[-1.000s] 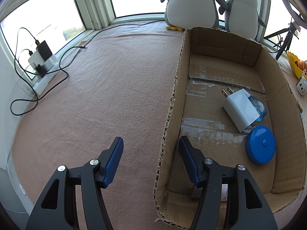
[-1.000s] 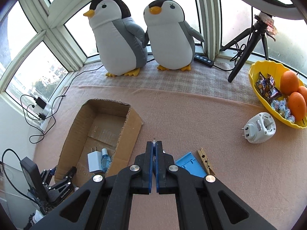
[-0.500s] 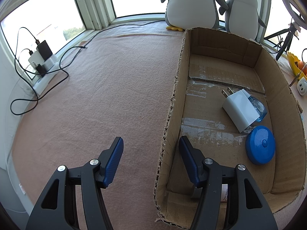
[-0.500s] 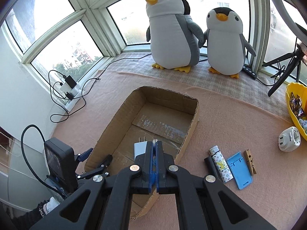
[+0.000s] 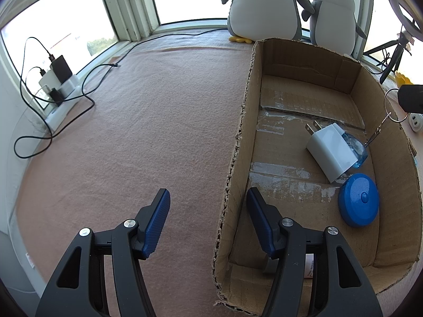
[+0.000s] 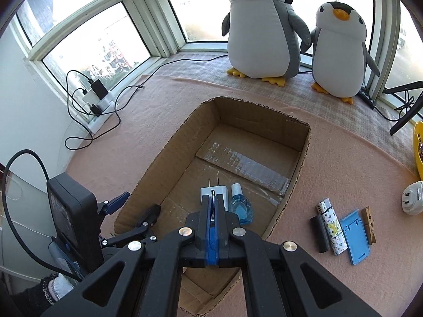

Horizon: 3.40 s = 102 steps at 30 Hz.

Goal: Organize rigid objects
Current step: 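Carry the keys with the right tool into the box and release, then move the right tool to the black cylinder and grasp it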

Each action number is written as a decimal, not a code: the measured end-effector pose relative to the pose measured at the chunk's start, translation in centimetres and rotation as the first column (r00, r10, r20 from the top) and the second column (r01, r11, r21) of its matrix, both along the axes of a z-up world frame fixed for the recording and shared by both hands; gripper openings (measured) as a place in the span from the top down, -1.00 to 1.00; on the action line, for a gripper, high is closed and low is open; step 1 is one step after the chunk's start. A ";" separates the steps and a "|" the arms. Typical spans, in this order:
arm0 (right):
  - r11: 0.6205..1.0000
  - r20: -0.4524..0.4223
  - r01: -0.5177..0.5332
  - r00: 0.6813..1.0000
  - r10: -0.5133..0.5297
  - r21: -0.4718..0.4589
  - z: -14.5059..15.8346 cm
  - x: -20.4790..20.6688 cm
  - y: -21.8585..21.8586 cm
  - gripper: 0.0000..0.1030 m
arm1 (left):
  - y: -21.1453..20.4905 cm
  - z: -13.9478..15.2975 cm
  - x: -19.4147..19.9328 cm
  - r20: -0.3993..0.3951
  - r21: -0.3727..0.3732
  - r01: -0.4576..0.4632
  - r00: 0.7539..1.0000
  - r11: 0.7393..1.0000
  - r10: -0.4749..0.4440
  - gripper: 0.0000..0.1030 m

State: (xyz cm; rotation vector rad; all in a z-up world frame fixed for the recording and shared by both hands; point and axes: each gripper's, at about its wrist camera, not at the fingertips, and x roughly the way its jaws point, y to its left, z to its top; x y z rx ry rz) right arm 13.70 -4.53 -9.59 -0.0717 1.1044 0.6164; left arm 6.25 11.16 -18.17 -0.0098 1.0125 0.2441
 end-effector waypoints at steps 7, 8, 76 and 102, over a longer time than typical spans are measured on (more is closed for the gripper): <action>0.999 0.009 0.028 1.000 -0.028 -0.030 -0.7 1.2 0.1 0.96 | 0.0 0.0 0.0 0.000 0.000 0.000 1.000 1.000 0.000 -0.17; 0.999 0.006 0.033 0.999 -0.033 -0.032 -0.8 1.4 0.0 0.96 | 0.0 0.0 0.0 0.000 0.000 0.000 1.000 1.000 0.000 -0.17; 0.992 0.072 -0.054 0.995 0.063 -0.117 -4.3 -0.2 -10.1 0.44 | -0.3 -0.1 0.0 0.003 0.021 0.001 1.000 1.000 -0.001 -0.17; 0.981 -0.009 -0.081 0.997 0.081 -0.178 -8.3 2.9 -8.8 0.58 | -0.3 -0.2 -0.1 0.002 0.029 -0.006 1.000 1.000 0.006 -0.17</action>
